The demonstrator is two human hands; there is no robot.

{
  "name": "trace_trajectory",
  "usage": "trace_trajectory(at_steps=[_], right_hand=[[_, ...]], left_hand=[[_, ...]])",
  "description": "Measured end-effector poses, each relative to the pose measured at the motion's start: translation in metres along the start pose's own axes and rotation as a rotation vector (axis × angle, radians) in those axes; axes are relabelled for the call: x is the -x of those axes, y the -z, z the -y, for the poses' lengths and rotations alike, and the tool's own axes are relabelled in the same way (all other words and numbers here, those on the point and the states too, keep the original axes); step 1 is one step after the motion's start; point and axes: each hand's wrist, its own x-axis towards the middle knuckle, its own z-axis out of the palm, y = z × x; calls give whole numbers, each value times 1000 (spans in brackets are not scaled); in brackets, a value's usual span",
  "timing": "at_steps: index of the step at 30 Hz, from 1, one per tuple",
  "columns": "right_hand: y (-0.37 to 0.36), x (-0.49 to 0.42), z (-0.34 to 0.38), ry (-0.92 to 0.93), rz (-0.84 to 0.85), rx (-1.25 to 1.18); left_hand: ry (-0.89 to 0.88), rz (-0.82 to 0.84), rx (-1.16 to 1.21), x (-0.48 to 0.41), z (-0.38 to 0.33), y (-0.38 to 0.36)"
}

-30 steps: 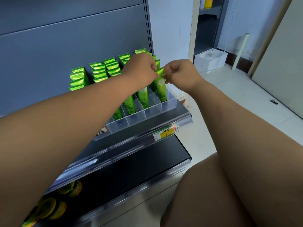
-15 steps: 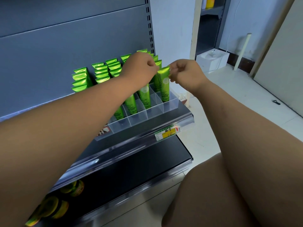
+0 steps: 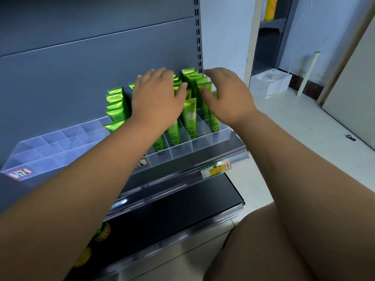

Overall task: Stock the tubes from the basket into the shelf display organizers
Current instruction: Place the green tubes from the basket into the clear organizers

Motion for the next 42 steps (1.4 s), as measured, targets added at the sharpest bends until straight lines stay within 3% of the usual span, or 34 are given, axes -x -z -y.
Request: trace_trajectory(at_steps=[5, 11, 17, 23, 28, 34, 39, 42], right_hand=[[-20, 6, 64, 100, 29, 79], [-47, 29, 169, 180, 80, -26], [-91, 85, 306, 321, 257, -244], [-131, 156, 449, 575, 439, -425], [-171, 233, 552, 784, 588, -478], [-233, 306, 623, 914, 970, -425], [-300, 349, 635, 853, 1305, -188], [-341, 364, 638, 757, 1415, -59]], left_hand=[[142, -64, -99, 45, 51, 25], [454, -109, -103, 134, 120, 75], [662, -154, -300, 249, 194, 144], [912, -183, -459, 386, 256, 208], [1154, -113, -514, 510, 294, 226], [1449, 18, -451, 632, 318, 206], [1648, 36, -288, 690, 342, 173], [1727, 48, -177, 714, 362, 152]])
